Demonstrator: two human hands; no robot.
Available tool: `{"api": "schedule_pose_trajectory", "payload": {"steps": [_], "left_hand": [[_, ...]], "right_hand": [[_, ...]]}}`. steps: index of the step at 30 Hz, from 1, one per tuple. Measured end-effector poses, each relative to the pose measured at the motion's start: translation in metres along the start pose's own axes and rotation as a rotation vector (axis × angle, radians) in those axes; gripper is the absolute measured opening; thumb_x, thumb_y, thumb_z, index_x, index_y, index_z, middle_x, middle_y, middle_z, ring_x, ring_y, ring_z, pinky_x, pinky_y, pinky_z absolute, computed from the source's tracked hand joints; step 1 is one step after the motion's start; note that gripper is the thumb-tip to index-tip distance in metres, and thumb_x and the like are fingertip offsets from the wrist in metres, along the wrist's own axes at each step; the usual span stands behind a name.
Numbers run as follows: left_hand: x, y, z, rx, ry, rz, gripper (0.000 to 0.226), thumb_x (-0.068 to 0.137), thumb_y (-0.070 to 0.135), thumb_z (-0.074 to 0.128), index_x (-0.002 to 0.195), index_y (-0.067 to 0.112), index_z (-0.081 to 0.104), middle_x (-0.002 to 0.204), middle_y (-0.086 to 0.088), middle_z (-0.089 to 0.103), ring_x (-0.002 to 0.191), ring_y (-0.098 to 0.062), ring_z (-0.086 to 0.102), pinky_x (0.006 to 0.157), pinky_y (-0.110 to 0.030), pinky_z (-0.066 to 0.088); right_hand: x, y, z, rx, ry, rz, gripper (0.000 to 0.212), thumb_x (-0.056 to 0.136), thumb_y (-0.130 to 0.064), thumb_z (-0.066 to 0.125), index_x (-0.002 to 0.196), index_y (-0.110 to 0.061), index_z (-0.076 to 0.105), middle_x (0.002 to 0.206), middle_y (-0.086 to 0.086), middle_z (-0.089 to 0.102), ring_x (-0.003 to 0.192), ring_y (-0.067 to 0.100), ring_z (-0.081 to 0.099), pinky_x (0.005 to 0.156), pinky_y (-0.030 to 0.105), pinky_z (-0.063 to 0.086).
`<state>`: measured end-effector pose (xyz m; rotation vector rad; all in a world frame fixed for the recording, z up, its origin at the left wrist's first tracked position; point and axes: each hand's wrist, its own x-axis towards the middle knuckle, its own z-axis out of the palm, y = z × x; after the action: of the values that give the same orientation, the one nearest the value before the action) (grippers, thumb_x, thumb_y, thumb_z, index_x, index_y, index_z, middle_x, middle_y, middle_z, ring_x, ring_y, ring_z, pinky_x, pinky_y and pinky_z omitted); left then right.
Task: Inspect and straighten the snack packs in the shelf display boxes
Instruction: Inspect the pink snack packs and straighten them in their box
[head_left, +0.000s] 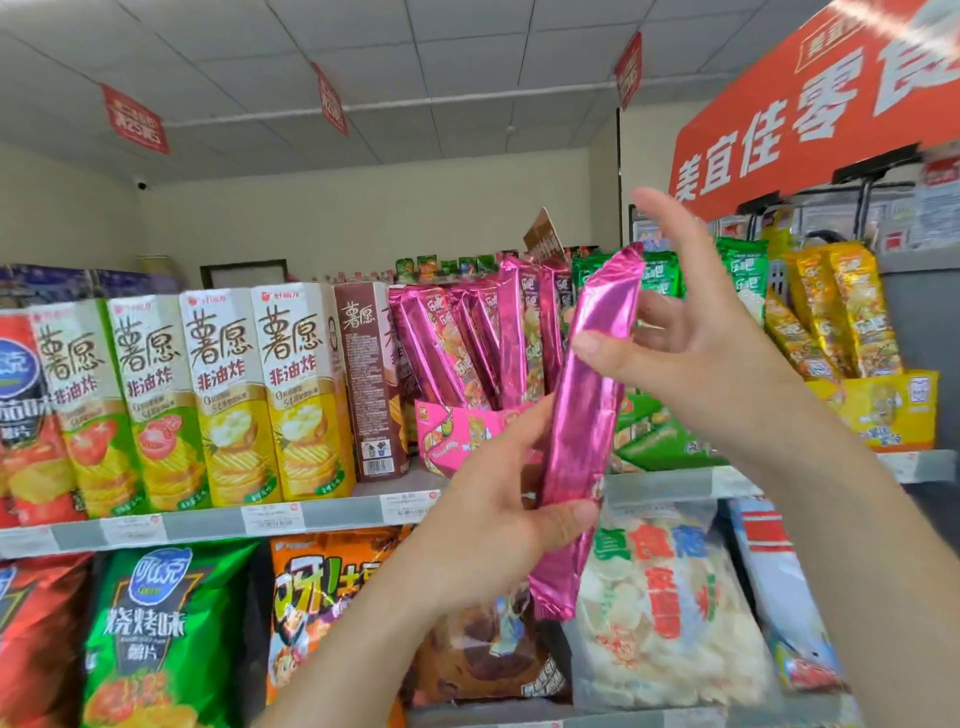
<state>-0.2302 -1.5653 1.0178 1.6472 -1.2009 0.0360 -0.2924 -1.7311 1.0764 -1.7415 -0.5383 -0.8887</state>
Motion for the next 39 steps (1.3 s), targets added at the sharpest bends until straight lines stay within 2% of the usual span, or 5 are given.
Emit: {"api": "schedule_pose_trajectory", "payload": {"steps": [7, 11, 20, 29, 39], "left_hand": [[0.053, 0.019, -0.083, 0.435, 0.095, 0.067, 0.059, 0.072, 0.059, 0.070, 0.125, 0.035, 0.062, 0.118, 0.023, 0.066, 0.100, 0.011, 0.061, 0.095, -0.026, 0.049], [0.098, 0.019, -0.128, 0.782, 0.410, 0.169, 0.042, 0.084, 0.031, 0.070, 0.125, 0.022, 0.065, 0.127, 0.005, 0.065, 0.117, -0.008, 0.056, 0.098, -0.019, 0.037], [0.140, -0.001, -0.146, 0.947, 0.299, 0.114, 0.078, 0.076, 0.024, 0.054, 0.149, 0.020, 0.026, 0.121, -0.008, 0.066, 0.109, -0.028, 0.061, 0.090, -0.042, 0.050], [0.152, -0.015, -0.146, 1.307, -0.008, 0.033, 0.032, 0.085, 0.052, 0.057, 0.080, 0.021, 0.062, 0.071, 0.004, 0.060, 0.075, -0.019, 0.056, 0.070, -0.036, 0.051], [0.152, -0.022, -0.157, 1.184, 0.002, 0.122, 0.009, 0.084, 0.034, 0.071, 0.088, 0.028, 0.077, 0.085, 0.012, 0.073, 0.080, -0.007, 0.065, 0.078, -0.028, 0.052]], "right_hand": [[0.089, -0.008, 0.001, -0.039, 0.119, -0.153, 0.037, 0.084, -0.006, 0.074, 0.114, -0.021, 0.058, 0.087, -0.005, 0.065, 0.080, 0.013, 0.060, 0.078, 0.035, 0.055], [0.144, -0.024, 0.004, -0.133, 0.202, -0.325, 0.029, 0.084, -0.014, 0.069, 0.105, -0.028, 0.055, 0.093, -0.001, 0.064, 0.088, 0.019, 0.063, 0.082, 0.044, 0.058], [0.215, 0.002, 0.029, -0.331, 0.168, -0.408, 0.031, 0.083, -0.016, 0.070, 0.106, -0.030, 0.054, 0.088, -0.016, 0.063, 0.082, 0.003, 0.059, 0.083, 0.028, 0.051], [0.203, 0.058, 0.039, -0.661, -0.100, -0.184, 0.034, 0.077, -0.031, 0.080, 0.102, -0.031, 0.057, 0.082, -0.014, 0.063, 0.071, 0.000, 0.059, 0.074, 0.028, 0.048], [0.185, 0.071, 0.029, -1.001, -0.144, -0.122, 0.049, 0.075, -0.046, 0.079, 0.103, -0.032, 0.042, 0.075, -0.014, 0.055, 0.068, 0.009, 0.053, 0.064, 0.035, 0.045]]}}
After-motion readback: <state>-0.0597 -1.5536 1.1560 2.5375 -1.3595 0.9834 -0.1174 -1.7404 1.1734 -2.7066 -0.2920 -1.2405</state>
